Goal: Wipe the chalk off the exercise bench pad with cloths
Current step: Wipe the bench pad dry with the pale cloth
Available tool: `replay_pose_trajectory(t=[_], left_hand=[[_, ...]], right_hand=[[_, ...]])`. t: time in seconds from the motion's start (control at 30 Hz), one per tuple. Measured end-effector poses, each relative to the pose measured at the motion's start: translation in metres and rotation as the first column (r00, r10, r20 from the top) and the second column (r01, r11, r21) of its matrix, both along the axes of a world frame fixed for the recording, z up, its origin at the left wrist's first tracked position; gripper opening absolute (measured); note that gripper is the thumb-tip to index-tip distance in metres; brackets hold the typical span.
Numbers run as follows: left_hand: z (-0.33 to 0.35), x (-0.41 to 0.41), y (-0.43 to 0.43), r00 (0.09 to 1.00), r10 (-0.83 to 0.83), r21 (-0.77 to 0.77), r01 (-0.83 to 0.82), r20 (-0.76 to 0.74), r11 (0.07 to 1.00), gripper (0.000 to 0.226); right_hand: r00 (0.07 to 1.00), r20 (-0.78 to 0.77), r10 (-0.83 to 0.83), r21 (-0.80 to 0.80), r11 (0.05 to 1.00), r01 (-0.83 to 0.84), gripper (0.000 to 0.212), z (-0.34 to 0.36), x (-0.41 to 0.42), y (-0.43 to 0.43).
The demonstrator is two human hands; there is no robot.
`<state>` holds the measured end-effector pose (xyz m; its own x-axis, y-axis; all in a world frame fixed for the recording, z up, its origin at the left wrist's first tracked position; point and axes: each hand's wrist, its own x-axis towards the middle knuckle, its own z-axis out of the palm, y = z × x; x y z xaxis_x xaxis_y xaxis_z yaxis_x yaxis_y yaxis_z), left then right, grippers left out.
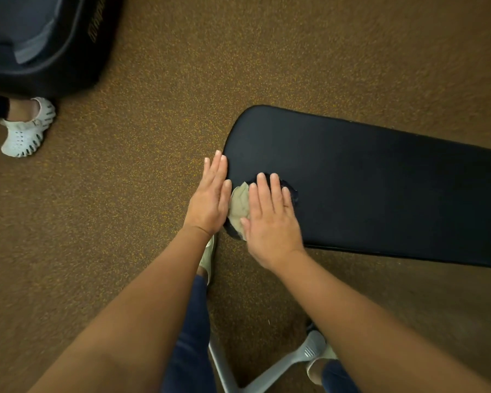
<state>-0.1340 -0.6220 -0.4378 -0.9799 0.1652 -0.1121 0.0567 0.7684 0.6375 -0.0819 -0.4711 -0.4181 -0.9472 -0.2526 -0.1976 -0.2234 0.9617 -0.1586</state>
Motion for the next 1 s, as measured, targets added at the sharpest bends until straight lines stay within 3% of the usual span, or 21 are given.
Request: replay_pose_trajectory(t=[0.07, 0.23, 0.43, 0.6, 0.67, 0.8, 0.93, 1.0], left_hand=[[0.001, -0.001, -0.002, 1.0, 0.022, 0.032, -0.022, 0.014, 0.999, 0.054], [0.0, -0.004, -0.01, 1.0, -0.008, 0.053, 0.008, 0.014, 0.999, 0.051], [-0.002, -0.003, -0.006, 0.999, 0.036, 0.1, -0.037, 0.015, 0.994, 0.05], [-0.004, -0.005, -0.007, 1.0, 0.028, 0.105, -0.029, 0.011, 0.994, 0.051], [-0.005, -0.006, -0.006, 0.999, 0.036, 0.101, -0.037, 0.006, 0.994, 0.051], [-0.007, -0.01, -0.006, 1.0, 0.024, 0.098, -0.025, 0.014, 0.995, 0.052], [-0.005, -0.018, -0.008, 1.0, -0.011, 0.107, 0.009, 0.021, 0.994, 0.053], [-0.003, -0.027, -0.008, 1.0, -0.022, 0.114, 0.02, 0.01, 0.993, 0.052]], right_hand=[[0.998, 0.007, -0.063, -0.018, 0.998, 0.063, 0.068, 0.001, 0.003, -0.027], [0.98, -0.015, 0.197, 0.034, 0.98, -0.196, 0.068, -0.005, 0.014, 0.01], [0.991, 0.019, -0.134, -0.005, 0.991, 0.134, 0.068, 0.004, -0.021, -0.025], [0.987, 0.009, 0.158, 0.046, 0.986, -0.158, 0.068, -0.002, 0.01, 0.013], [0.993, -0.022, 0.117, 0.053, 0.992, -0.116, 0.067, -0.003, 0.002, 0.022], [0.992, 0.016, -0.125, 0.005, 0.992, 0.125, 0.07, 0.001, -0.001, -0.022], [0.998, 0.017, 0.061, 0.01, 0.998, -0.062, 0.071, -0.003, 0.014, 0.0], [1.0, -0.002, 0.011, 0.031, 0.999, -0.011, 0.071, -0.003, 0.001, 0.006]])
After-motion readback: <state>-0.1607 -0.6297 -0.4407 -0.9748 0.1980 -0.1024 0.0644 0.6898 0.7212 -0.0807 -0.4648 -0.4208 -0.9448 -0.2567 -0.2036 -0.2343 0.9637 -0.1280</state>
